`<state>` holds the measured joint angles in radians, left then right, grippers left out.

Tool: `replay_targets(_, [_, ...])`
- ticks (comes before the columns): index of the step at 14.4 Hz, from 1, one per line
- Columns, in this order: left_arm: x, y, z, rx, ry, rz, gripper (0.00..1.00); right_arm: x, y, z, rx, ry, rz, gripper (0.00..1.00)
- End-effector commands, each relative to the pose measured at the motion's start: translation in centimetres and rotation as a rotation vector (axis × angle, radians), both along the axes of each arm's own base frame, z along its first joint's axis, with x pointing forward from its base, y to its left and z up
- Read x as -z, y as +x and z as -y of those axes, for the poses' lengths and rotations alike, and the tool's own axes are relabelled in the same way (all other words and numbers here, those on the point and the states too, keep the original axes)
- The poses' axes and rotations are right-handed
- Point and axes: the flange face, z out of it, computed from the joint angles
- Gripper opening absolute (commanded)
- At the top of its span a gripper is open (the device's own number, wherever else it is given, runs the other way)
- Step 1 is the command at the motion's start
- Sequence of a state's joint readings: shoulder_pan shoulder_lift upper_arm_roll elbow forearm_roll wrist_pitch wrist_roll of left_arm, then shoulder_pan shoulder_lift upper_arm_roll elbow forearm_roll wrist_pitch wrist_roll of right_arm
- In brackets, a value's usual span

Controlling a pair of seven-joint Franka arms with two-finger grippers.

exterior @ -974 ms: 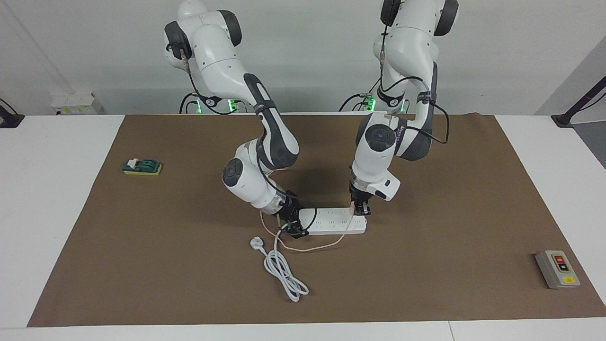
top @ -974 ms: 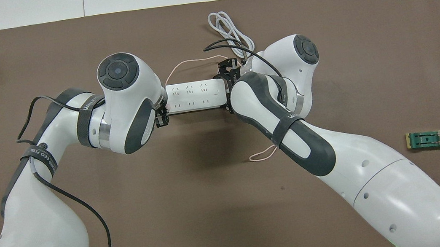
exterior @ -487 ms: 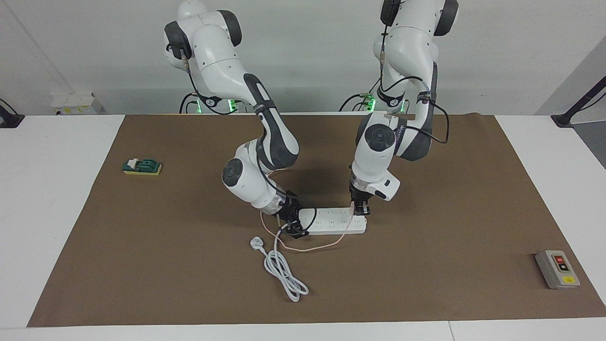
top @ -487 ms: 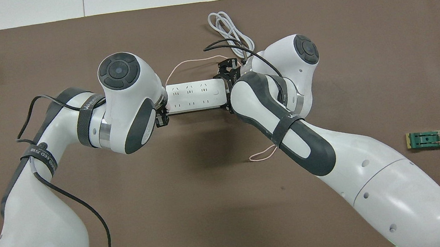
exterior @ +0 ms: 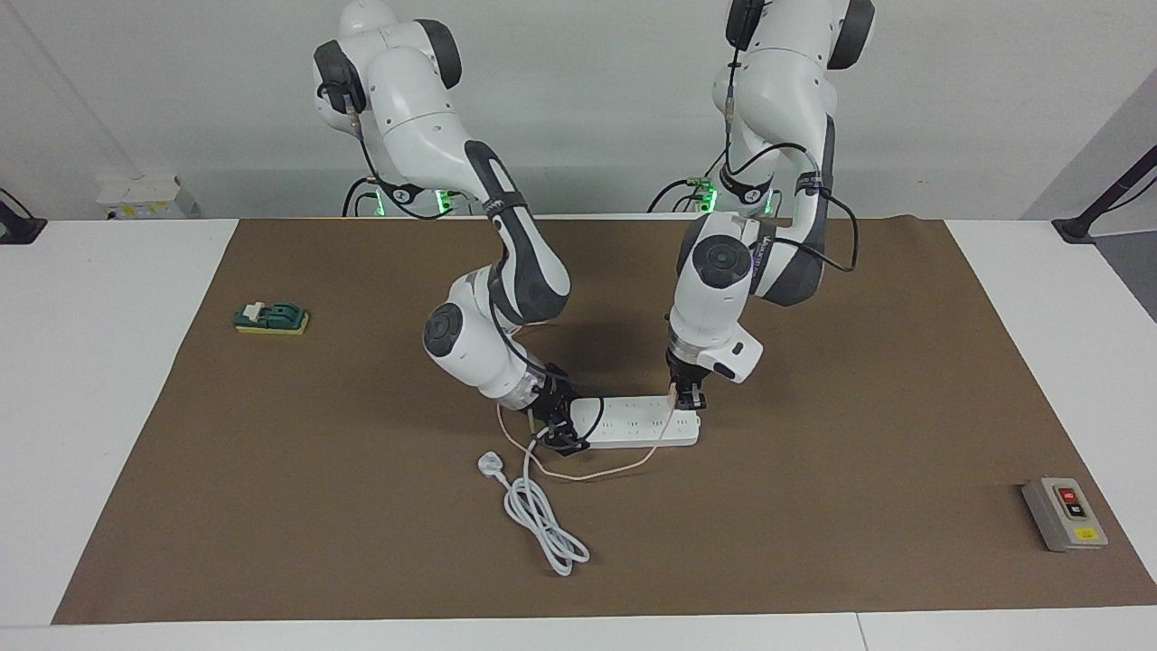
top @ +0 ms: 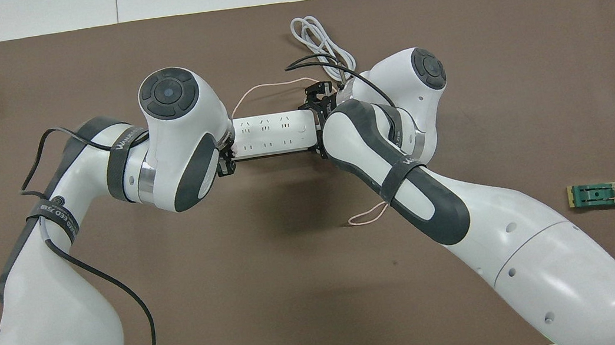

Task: Unplug charger and place it aside
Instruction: 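Hold the strip with the right gripper and pull the charger with the left gripper, then carry the pink charger away with the left gripper while the right gripper releases the strip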

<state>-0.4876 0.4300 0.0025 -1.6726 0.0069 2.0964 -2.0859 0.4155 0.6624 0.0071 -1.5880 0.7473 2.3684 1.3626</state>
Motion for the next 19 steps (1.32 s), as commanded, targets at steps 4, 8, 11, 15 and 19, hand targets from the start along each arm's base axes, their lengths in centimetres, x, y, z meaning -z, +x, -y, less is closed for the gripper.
replay_targets(4, [-5.7, -2.5, -0.1, 0.006, 0.021, -0.042, 0.00, 0.9, 0.8, 0.8, 0.010, 0.019, 0.014, 0.00])
replay_targets(8, [-7.6, -1.9, -1.0, 0.053, 0.010, -0.019, 0.00, 0.8, 0.8, 0.7, 0.017, 0.030, 0.009, 0.00])
replay_targets(11, [-9.1, 0.0, -3.2, 0.096, 0.000, 0.007, 0.00, 0.2, 0.9, 0.4, 0.015, 0.034, 0.015, 0.36])
replay_targets(15, [-9.7, 2.6, -8.3, 0.151, 0.007, 0.016, 0.00, -2.1, 0.9, -0.4, -0.003, 0.052, 0.028, 1.00])
replay_targets(19, [-11.3, 5.8, -14.4, 0.210, 0.013, -0.017, 0.00, -3.7, 0.8, -0.2, -0.011, 0.066, 0.014, 1.00])
